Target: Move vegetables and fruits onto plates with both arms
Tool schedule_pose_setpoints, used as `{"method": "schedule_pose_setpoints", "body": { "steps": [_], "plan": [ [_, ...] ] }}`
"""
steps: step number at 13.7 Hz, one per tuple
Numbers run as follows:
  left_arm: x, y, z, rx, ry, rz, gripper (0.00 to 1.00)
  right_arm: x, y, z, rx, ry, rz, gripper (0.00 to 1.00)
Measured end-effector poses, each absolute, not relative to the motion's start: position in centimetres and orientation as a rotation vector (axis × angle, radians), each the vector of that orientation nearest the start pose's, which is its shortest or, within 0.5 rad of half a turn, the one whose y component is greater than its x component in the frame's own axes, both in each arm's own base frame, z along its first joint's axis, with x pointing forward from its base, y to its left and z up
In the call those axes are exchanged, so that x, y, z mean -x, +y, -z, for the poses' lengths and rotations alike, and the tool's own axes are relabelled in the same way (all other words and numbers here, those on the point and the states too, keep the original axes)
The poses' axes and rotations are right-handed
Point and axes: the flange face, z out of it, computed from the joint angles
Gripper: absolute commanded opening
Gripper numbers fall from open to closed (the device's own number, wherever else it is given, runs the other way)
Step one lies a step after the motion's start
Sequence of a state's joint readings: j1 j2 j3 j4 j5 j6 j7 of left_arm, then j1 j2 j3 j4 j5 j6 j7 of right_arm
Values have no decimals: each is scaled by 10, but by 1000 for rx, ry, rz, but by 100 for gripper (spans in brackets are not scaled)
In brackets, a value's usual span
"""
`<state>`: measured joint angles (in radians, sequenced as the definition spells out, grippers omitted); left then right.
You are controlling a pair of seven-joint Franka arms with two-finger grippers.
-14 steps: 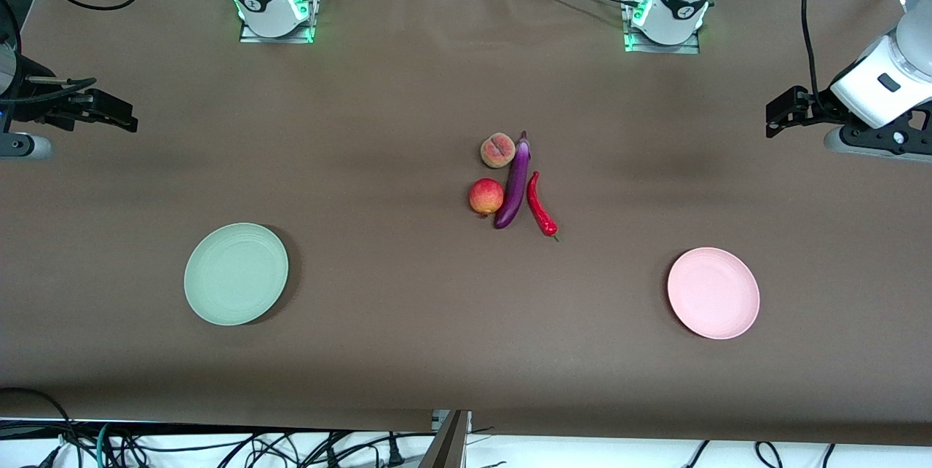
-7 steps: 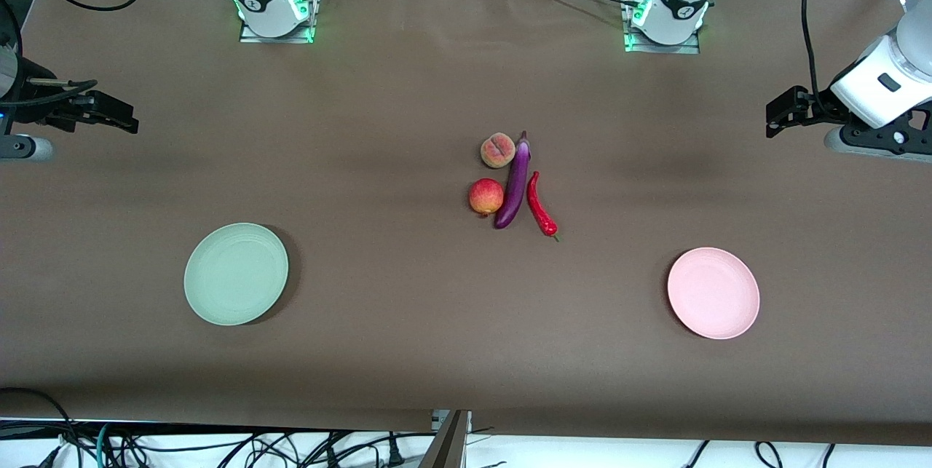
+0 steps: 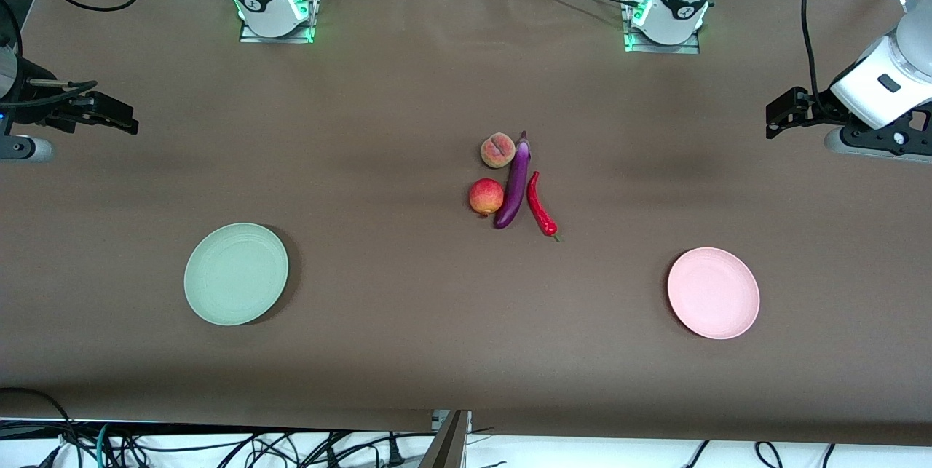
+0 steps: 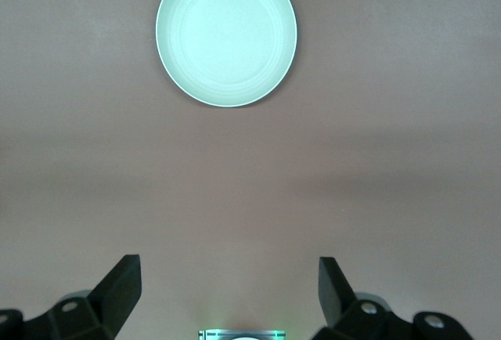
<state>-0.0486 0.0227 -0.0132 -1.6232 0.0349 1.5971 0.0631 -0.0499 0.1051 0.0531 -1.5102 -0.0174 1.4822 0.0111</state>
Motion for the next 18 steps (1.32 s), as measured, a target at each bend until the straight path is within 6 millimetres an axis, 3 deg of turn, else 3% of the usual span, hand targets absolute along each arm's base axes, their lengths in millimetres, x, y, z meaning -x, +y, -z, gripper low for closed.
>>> {"method": "schedule_pose_setpoints", "body": {
  "steps": [12, 15, 18],
  "plan": [
    [-561, -32, -588, 3100, 199, -79, 100, -576, -1, -585, 3147, 12, -210, 100],
    [-565, -39, -579, 3098, 219, -105, 100, -576, -1, -585, 3147, 12, -210, 100],
    [-574, -51, -554, 3102, 248, -172, 100, -576, -1, -585, 3147, 12, -210, 100]
  ]
}}
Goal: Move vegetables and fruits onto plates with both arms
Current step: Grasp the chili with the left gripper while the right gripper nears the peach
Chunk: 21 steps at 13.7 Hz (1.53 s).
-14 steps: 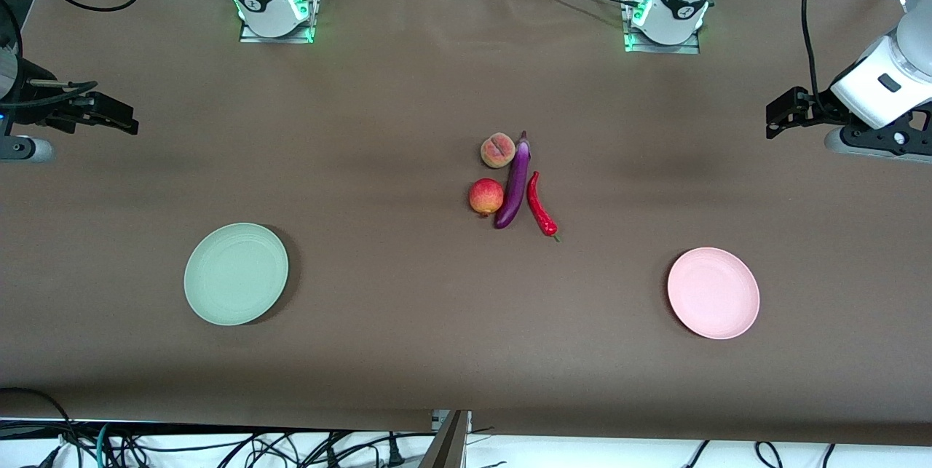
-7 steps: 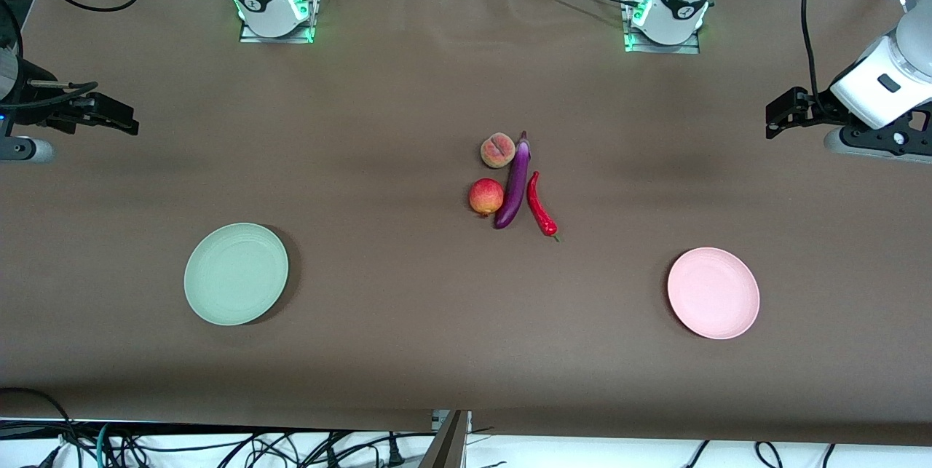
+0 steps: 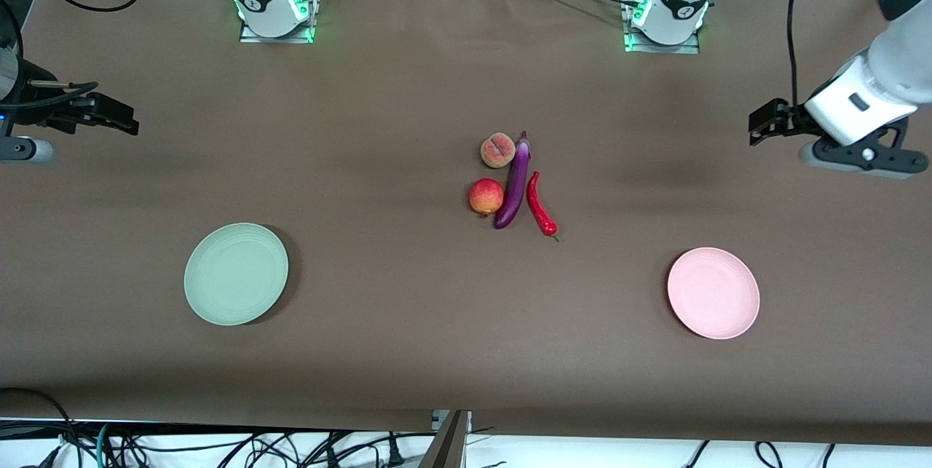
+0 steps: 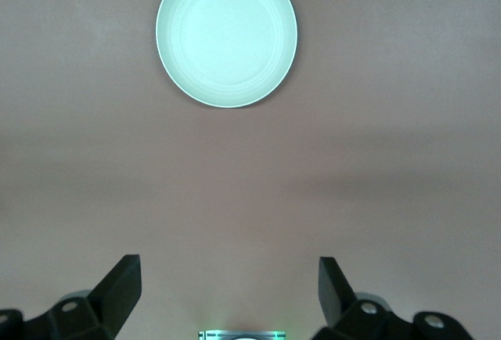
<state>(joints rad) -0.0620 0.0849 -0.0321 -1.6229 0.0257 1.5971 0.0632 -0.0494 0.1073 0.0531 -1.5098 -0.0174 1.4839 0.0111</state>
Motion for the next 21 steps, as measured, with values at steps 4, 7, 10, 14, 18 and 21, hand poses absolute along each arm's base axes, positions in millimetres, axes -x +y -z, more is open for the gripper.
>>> {"method": "schedule_pose_setpoints", "body": {
  "steps": [4, 7, 10, 14, 18, 21],
  "plan": [
    [-591, -88, -497, 3148, 290, -299, 100, -579, -1, -579, 3145, 12, -226, 100],
    [-605, -134, -452, 3149, 212, -299, 100, -586, 1, -570, 3126, 10, -219, 100],
    [-609, -192, -413, 3147, 14, -271, 100, -593, 6, -554, 3116, -2, -252, 100],
    [-607, -259, -350, 3135, -216, -237, 100, -610, 14, -514, 3104, -20, -318, 100],
    [-604, -305, -280, 3115, -496, -193, 100, -634, 85, -457, 3052, 55, -318, 100],
    [-601, -321, -231, 3109, -569, -185, 69, -638, 162, -423, 3047, 108, -295, 100]
  ]
}}
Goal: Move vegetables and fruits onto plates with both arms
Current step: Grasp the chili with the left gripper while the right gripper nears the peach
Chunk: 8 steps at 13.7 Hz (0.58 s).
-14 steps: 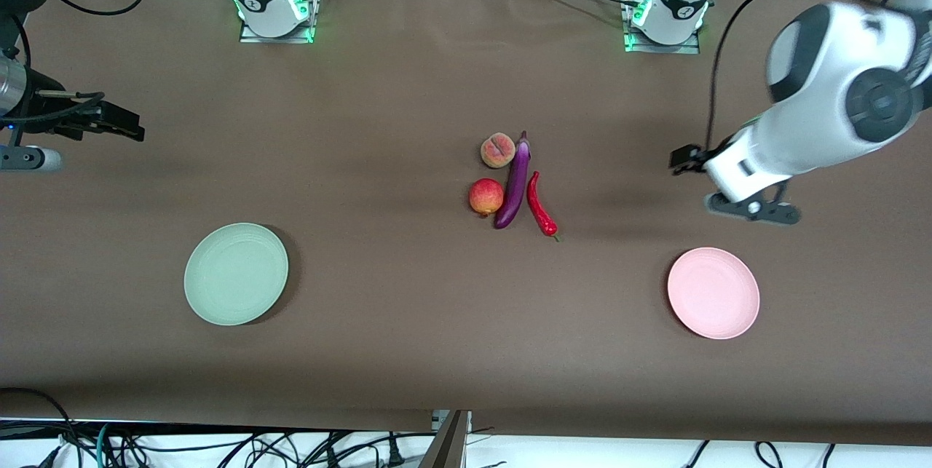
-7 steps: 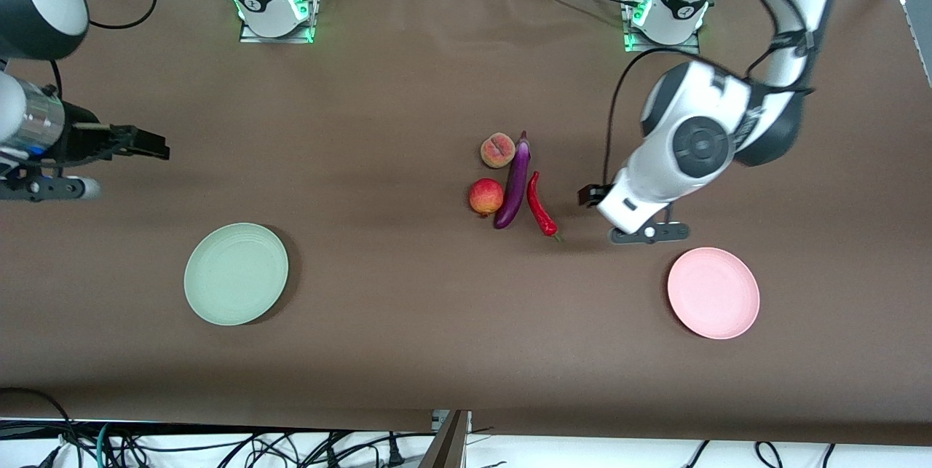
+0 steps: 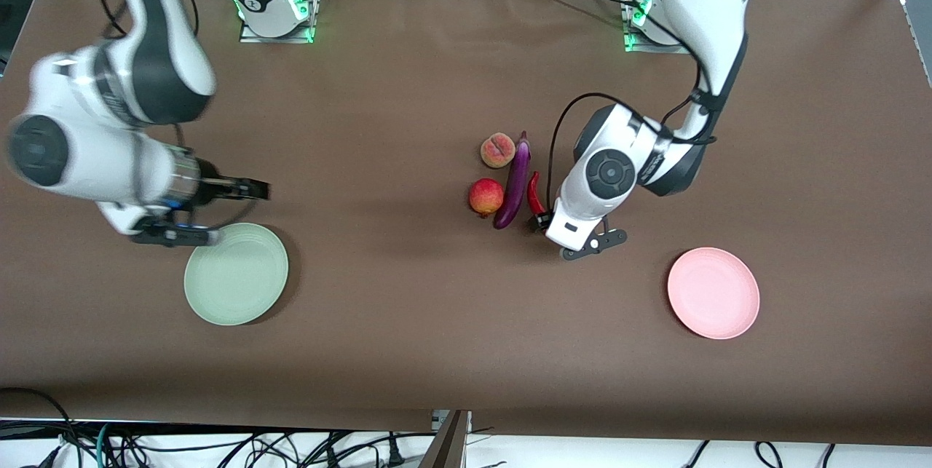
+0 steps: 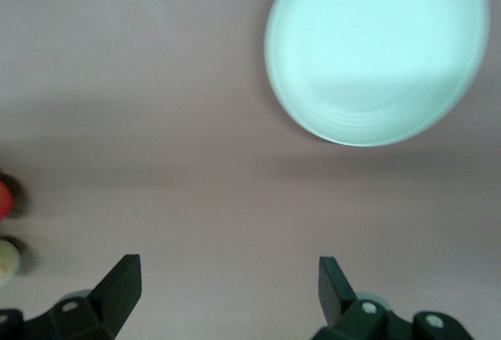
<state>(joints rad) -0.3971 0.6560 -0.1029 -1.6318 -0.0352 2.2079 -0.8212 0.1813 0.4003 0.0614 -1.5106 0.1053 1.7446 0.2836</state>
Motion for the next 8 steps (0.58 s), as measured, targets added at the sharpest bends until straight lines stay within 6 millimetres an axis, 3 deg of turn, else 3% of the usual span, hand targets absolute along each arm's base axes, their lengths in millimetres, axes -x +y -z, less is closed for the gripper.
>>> {"method": "schedule_pose_setpoints", "body": {
  "steps": [2, 5, 8],
  "plan": [
    [-597, -328, -210, 3108, -558, -193, 65, -632, 211, -404, 3055, 145, -283, 100],
    [-587, -344, -182, 3118, -535, -187, 32, -619, 269, -379, 3068, 165, -286, 100],
    [-583, -349, -173, 3115, -530, -194, 18, -602, 318, -364, 3041, 200, -291, 100]
  ]
}}
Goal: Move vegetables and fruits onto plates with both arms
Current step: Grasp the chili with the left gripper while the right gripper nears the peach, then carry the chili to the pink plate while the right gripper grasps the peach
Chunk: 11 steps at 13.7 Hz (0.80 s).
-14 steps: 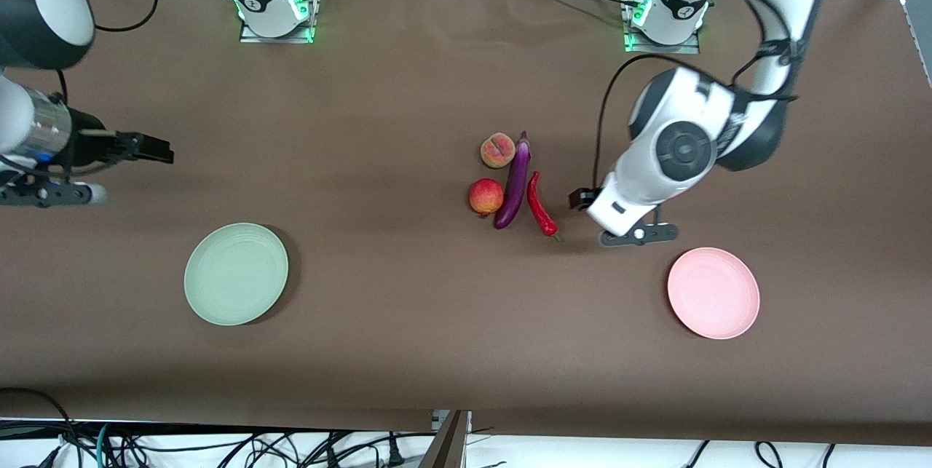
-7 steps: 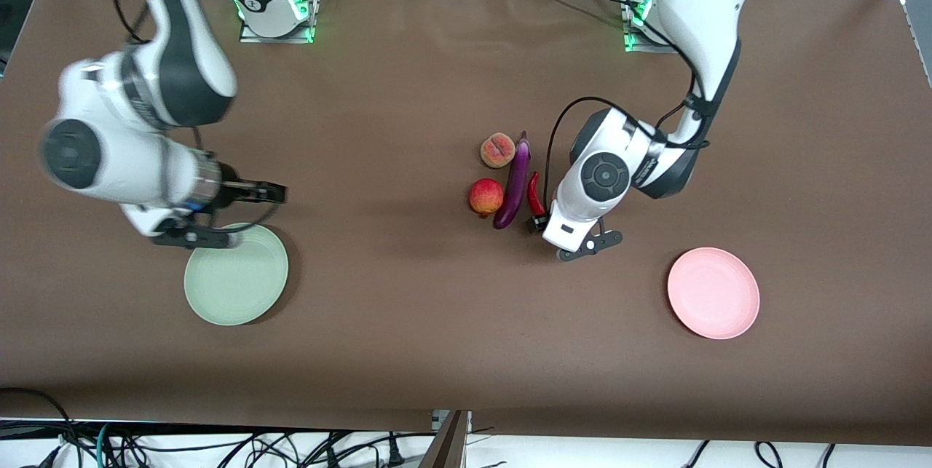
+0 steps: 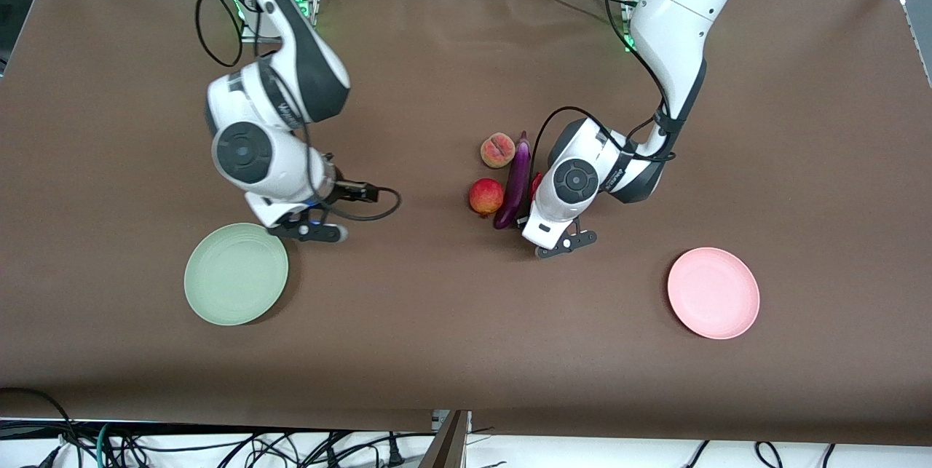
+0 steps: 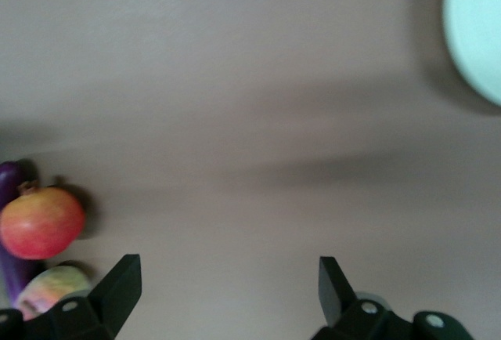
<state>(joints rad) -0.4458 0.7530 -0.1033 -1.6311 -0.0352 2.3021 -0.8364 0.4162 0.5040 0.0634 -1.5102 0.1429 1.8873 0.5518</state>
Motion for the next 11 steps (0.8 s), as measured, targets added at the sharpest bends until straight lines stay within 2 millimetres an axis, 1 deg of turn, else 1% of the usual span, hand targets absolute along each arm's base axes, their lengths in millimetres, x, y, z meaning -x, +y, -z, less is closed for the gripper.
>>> {"method": "schedule_pose_setpoints", "body": {
  "steps": [2, 3, 4, 5, 8, 11],
  "plan": [
    [-585, -345, -174, 3111, -537, -192, 17, -589, 353, -357, 3000, 231, -291, 100],
    [-588, -340, -177, 3102, -547, -192, 17, -582, 369, -353, 2991, 242, -283, 100],
    [-592, -332, -184, 3087, -557, -201, 17, -575, 386, -347, 2987, 255, -274, 100],
    [-599, -321, -195, 3069, -547, -198, 18, -567, 403, -340, 2982, 273, -259, 100],
    [-619, -273, -238, 3015, -405, -156, 18, -540, 460, -311, 2956, 326, -195, 100],
    [-639, -217, -266, 2990, -223, -131, 18, -511, 508, -277, 2915, 366, -126, 100]
  ]
}}
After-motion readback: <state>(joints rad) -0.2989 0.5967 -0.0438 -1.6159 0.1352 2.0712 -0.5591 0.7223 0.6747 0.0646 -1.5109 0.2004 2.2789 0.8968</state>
